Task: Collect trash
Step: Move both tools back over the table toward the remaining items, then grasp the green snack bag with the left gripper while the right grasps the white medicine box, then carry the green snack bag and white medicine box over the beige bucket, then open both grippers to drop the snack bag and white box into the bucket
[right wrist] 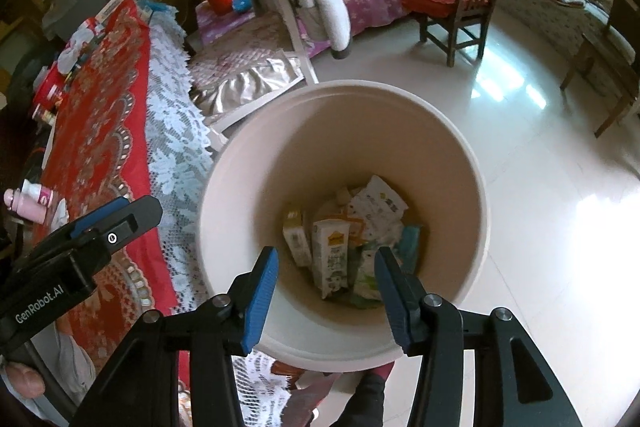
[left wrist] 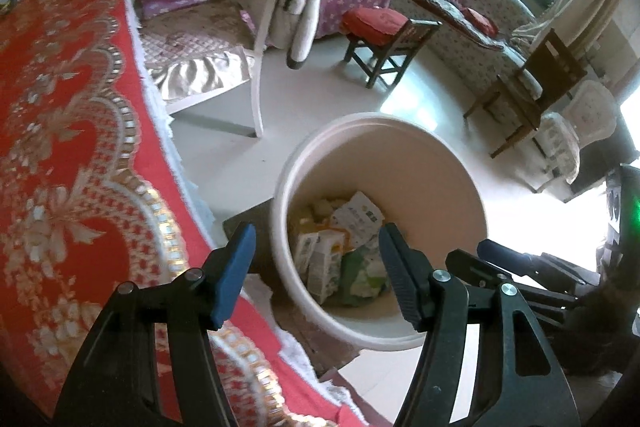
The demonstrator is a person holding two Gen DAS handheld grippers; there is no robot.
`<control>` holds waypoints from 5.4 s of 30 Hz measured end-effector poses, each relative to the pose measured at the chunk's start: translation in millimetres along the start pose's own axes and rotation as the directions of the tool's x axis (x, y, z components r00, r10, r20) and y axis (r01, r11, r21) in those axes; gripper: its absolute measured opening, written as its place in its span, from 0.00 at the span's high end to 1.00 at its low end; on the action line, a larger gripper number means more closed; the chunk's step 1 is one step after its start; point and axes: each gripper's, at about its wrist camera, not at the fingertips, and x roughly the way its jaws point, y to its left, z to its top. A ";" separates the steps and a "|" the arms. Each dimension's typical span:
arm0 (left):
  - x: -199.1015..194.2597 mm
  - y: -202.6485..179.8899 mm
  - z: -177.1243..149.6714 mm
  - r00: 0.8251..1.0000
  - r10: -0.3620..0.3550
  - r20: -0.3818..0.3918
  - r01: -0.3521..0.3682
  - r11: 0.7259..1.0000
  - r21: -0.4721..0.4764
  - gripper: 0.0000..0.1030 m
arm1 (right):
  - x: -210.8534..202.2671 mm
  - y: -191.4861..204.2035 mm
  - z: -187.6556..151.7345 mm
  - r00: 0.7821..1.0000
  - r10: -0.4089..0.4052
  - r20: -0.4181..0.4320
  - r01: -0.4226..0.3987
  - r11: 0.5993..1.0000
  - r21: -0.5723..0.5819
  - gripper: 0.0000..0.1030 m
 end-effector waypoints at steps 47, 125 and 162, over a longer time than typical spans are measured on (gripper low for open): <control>-99.6 365.9 -89.2 0.989 0.116 -0.091 -0.141 0.923 -0.359 0.39 | 53.0 294.6 -19.5 0.979 0.175 -0.104 -0.199 0.932 -0.304 0.47; -107.4 112.0 -41.3 0.982 0.143 0.126 -0.132 0.987 -0.095 0.88 | -29.3 153.4 -17.9 0.983 0.142 0.118 -0.105 0.955 -0.276 0.52; -0.4 -38.2 -6.2 0.998 0.059 0.035 -0.063 0.987 0.148 0.88 | -35.1 -24.2 -17.1 0.994 -0.004 0.108 0.003 1.000 0.015 0.52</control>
